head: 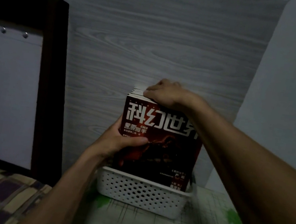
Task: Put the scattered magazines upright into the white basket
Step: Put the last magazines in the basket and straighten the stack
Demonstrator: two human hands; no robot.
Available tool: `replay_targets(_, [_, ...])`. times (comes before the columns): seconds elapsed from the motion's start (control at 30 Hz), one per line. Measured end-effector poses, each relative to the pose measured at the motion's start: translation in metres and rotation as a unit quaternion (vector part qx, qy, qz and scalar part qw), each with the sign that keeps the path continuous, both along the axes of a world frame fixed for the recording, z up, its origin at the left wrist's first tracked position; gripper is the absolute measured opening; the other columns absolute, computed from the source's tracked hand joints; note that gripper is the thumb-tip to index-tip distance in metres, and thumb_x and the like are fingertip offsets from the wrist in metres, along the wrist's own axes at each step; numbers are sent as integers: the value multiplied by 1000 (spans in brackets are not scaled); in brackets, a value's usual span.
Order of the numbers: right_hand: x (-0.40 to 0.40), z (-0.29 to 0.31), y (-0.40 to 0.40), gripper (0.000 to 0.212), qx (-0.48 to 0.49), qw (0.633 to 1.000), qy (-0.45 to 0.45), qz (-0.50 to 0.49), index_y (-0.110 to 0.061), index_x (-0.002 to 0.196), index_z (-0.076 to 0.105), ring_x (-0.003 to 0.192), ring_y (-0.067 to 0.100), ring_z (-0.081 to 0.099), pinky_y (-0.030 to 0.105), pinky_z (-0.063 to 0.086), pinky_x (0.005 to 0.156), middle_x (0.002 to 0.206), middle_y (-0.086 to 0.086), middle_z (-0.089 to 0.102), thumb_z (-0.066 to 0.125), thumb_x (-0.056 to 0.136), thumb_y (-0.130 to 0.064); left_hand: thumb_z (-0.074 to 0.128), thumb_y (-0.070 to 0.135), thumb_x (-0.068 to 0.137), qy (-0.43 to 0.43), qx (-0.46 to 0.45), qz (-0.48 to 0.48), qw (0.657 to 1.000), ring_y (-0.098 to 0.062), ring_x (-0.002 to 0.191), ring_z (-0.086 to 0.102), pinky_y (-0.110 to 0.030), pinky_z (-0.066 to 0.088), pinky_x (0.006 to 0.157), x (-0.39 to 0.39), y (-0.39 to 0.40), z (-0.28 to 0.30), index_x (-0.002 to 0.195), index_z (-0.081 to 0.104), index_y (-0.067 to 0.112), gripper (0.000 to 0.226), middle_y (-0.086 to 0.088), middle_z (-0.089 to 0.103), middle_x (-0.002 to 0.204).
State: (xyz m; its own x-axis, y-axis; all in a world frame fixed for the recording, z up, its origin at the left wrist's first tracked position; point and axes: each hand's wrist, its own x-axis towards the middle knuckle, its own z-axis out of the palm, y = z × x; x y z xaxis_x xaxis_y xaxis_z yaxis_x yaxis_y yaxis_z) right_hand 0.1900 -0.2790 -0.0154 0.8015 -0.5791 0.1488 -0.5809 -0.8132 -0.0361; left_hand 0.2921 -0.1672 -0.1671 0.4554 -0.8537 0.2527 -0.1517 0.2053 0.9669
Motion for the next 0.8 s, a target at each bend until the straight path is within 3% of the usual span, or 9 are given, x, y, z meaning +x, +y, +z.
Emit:
replay_targets(0.1, [-25, 8, 23, 52, 142, 988, -51, 27, -21, 135, 56, 128, 26, 49, 43, 33, 113, 144, 7, 51, 35, 100, -53, 93, 48, 43, -6, 41, 2, 999, -19, 104, 70, -46, 56, 91, -5, 5, 1, 122, 59, 30, 88, 3, 73, 113])
replay_targets(0.2, [-79, 0, 22, 49, 95, 962, -240, 94, -16, 140, 50, 134, 19, 45, 26, 31, 109, 148, 5, 48, 44, 100, -45, 94, 37, 45, -48, 50, -8, 998, -17, 100, 71, -35, 55, 88, -8, 7, 4, 114, 64, 23, 76, 3, 76, 104])
replay_targets(0.23, [-101, -11, 18, 53, 78, 925, -362, 80, -18, 142, 49, 135, 16, 43, 28, 32, 111, 149, 2, 47, 52, 97, -46, 94, 33, 46, -71, 62, -18, 995, -16, 99, 70, -34, 54, 88, -7, 8, 5, 115, 63, 23, 75, 2, 75, 104])
replay_targets(0.3, [-141, -55, 12, 68, 168, 795, -581, 44, -25, 144, 44, 135, 14, 45, 40, 38, 112, 149, -2, 47, 61, 86, -55, 92, 27, 51, -131, 99, -30, 986, -11, 102, 66, -29, 52, 86, -2, 11, 6, 122, 56, 24, 80, 1, 70, 110])
replay_targets(0.37, [-153, -109, 17, 92, 317, 750, -581, 24, -33, 150, 31, 136, 18, 45, 43, 43, 107, 151, -3, 44, 67, 72, -65, 91, 26, 55, -185, 118, -9, 975, -4, 103, 61, -24, 50, 85, 3, 15, 1, 129, 48, 27, 86, 8, 63, 115])
replay_targets(0.43, [-135, -153, 24, 100, 381, 786, -486, 31, -41, 149, 26, 124, 9, 53, 32, 48, 95, 136, -17, 53, 79, 65, -57, 91, 35, 52, -228, 122, 22, 966, 1, 104, 58, -21, 48, 85, 5, 16, -7, 129, 46, 32, 89, 14, 61, 115])
replay_targets(0.5, [-118, -178, 18, 98, 332, 822, -462, 24, -43, 145, 30, 110, -4, 55, 25, 47, 90, 118, -31, 54, 88, 65, -39, 91, 43, 50, -262, 103, 44, 958, 5, 102, 57, -16, 45, 81, 3, 16, -17, 125, 48, 36, 87, 20, 61, 111])
replay_targets(0.7, [-118, -185, -13, 76, 351, 854, -384, 6, -39, 121, 57, 103, 2, 66, 25, 54, 89, 111, -19, 70, 93, 54, -42, 92, 43, 51, -222, 129, -3, 967, -4, 109, 62, -34, 50, 99, 11, 10, -20, 121, 52, 38, 81, 13, 66, 118])
replay_targets(0.8, [-118, -186, -13, 77, 309, 875, -373, -2, -37, 120, 58, 94, -7, 64, 18, 53, 81, 108, -20, 69, 92, 52, -45, 92, 31, 55, -220, 138, 3, 966, -5, 110, 60, -23, 50, 91, 10, 11, -21, 119, 49, 40, 78, 14, 63, 116])
